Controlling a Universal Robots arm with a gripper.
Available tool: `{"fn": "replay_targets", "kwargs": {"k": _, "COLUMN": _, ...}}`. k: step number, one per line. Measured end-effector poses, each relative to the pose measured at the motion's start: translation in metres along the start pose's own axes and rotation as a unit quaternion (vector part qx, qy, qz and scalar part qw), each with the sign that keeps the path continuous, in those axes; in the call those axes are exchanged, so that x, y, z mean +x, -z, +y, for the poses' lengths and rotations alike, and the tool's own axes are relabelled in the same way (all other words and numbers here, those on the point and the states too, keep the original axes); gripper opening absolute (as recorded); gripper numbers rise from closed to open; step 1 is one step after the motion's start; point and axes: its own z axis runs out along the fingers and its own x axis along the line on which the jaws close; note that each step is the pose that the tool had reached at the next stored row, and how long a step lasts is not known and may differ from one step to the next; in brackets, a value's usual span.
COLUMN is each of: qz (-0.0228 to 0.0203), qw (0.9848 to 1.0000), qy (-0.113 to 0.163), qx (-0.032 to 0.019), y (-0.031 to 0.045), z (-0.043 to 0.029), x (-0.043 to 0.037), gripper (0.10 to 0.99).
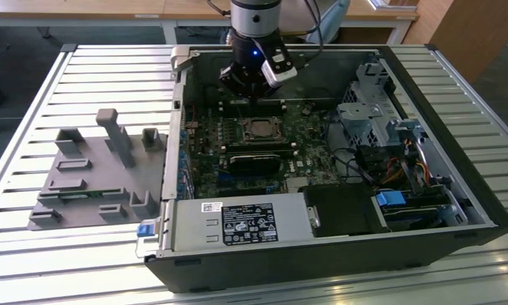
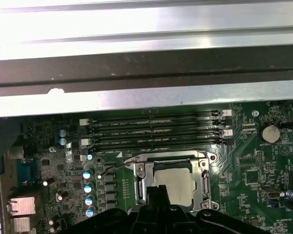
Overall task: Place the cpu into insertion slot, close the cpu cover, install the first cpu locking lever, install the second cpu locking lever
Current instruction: 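Install the first cpu locking lever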
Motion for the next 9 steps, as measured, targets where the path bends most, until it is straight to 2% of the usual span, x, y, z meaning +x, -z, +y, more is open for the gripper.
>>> {"fn": "replay_targets", "kwargs": {"k": 9, "qz": 0.0000, "qw": 1.0000, "qy": 0.000, "qx": 0.0000, "y": 0.0002, "z": -0.0006, "x": 0.0066, "gripper": 0.106}}
